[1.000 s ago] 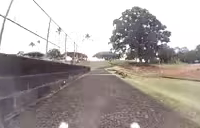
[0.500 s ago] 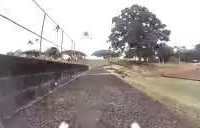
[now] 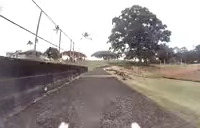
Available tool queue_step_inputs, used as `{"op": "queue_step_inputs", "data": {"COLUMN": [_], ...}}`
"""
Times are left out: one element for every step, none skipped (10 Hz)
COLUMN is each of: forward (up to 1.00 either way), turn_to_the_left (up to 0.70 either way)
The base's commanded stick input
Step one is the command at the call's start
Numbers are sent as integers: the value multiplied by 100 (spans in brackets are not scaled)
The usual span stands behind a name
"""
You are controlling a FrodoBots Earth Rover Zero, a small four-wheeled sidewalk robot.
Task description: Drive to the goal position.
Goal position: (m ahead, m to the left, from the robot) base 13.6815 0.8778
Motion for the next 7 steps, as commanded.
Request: {"op": "queue_step_inputs", "data": {"forward": [85,85,85,85,85,85,85], "turn_to_the_left": [0,0,0,0,0,0,0]}}
